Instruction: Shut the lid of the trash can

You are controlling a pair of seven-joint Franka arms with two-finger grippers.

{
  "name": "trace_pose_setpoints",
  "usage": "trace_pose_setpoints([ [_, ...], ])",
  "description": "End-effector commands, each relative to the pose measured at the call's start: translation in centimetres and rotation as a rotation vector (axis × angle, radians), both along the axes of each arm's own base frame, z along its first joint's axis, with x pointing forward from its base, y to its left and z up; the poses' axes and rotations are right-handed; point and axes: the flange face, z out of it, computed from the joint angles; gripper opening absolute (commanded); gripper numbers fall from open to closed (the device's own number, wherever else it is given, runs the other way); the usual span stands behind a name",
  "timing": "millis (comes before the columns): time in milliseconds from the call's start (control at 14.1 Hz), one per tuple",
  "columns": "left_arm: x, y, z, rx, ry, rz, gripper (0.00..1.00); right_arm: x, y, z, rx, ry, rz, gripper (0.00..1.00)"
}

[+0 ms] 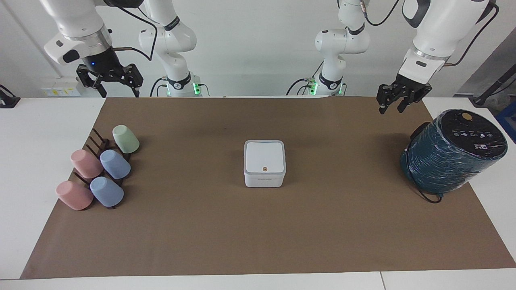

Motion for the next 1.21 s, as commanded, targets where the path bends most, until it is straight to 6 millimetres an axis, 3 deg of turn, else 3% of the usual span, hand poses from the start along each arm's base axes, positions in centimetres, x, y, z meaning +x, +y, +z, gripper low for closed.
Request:
trace_pose_setpoints([
  [0,-0.15,0.15,0.22,0.017,-0.033,-0.016,1.00,-0.34,-0.13,0.45,-0.001,0.001,0.013,1.00],
  [1135,0.51,-0.21,0.49,0.011,-0.083,-0.044,1.00,-0.34,-0.13,0.45,-0.001,0.001,0.013,1.00],
])
